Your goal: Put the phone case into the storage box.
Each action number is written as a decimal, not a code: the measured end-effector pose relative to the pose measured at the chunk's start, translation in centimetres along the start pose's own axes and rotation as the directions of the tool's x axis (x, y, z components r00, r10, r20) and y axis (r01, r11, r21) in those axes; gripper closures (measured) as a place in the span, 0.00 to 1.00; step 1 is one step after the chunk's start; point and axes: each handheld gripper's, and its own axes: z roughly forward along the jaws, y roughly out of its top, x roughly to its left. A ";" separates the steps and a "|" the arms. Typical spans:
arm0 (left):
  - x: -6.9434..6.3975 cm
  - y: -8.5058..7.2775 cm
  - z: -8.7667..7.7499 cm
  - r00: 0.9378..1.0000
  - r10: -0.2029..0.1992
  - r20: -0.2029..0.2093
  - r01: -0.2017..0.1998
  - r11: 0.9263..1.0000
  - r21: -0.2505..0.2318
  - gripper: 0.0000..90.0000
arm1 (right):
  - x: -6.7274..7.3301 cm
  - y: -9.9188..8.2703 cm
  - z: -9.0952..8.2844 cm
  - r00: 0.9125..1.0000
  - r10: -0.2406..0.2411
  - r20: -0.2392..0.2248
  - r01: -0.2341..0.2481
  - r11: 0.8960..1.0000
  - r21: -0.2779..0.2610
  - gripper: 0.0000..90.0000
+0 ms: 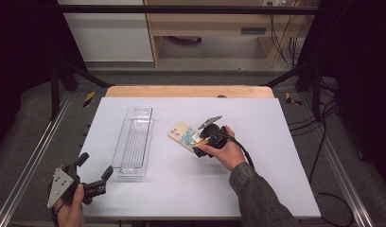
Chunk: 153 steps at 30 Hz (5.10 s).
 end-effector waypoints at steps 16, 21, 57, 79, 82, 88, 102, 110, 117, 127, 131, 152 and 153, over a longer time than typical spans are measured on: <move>0.0 0.0 0.0 1.000 -0.002 0.002 0.002 1.000 0.003 0.01 | -0.4 -0.5 2.3 1.000 -0.017 -0.009 0.017 1.000 0.005 0.08; 0.1 0.0 0.0 1.000 -0.006 0.003 0.006 1.000 0.003 0.01 | -0.5 -0.6 2.7 1.000 -0.019 -0.021 0.019 1.000 -0.005 0.08; 0.1 0.0 -0.1 1.000 -0.015 0.006 0.015 1.000 0.002 0.02 | -0.6 -1.0 3.4 0.999 -0.009 -0.045 0.010 1.000 0.021 0.12; -0.1 0.7 -0.5 1.000 -0.018 0.008 0.018 1.000 -0.021 0.02 | -0.3 -1.3 0.5 0.992 0.030 -0.119 -0.037 0.997 -0.063 0.14; -0.2 0.8 -0.4 1.000 -0.023 0.011 0.023 1.000 -0.022 0.02 | -0.4 -1.7 -0.1 0.990 0.045 -0.135 -0.056 0.995 -0.078 0.14; -1.2 1.3 -0.3 0.999 -0.016 0.032 0.017 1.000 -0.024 0.01 | -0.6 -3.1 -2.0 0.984 0.077 -0.163 -0.096 0.989 -0.114 0.14; -5.8 3.3 1.7 0.991 -0.058 0.121 0.053 0.998 0.044 0.01 | -1.7 -6.6 -6.8 0.975 0.110 -0.195 -0.151 0.967 -0.206 0.13; -9.1 4.1 6.1 0.974 -0.042 0.221 0.013 0.992 0.129 0.01 | -1.9 -8.3 -8.0 0.968 0.116 -0.223 -0.174 0.949 -0.262 0.13; -10.5 4.4 9.2 0.959 -0.045 0.281 0.003 0.989 0.146 0.01 | -1.8 -8.7 -7.8 0.963 0.110 -0.244 -0.182 0.938 -0.296 0.13; -11.2 4.3 11.9 0.943 -0.095 0.319 0.045 0.986 0.159 0.02 | -1.9 -8.6 -6.8 0.959 0.114 -0.260 -0.201 0.920 -0.337 0.13; -11.1 4.7 12.4 0.938 -0.090 0.336 0.043 0.988 0.146 0.02 | -1.8 -8.6 -6.7 0.952 0.118 -0.281 -0.221 0.902 -0.370 0.13; -13.1 4.4 14.7 0.913 -0.076 0.401 0.012 0.987 0.158 0.02 | -0.4 -8.7 -6.5 0.939 0.119 -0.323 -0.259 0.862 -0.435 0.13; -13.1 4.4 14.7 0.913 -0.077 0.400 0.013 0.987 0.160 0.02 | -0.4 -8.7 -6.4 0.938 0.120 -0.326 -0.262 0.861 -0.437 0.13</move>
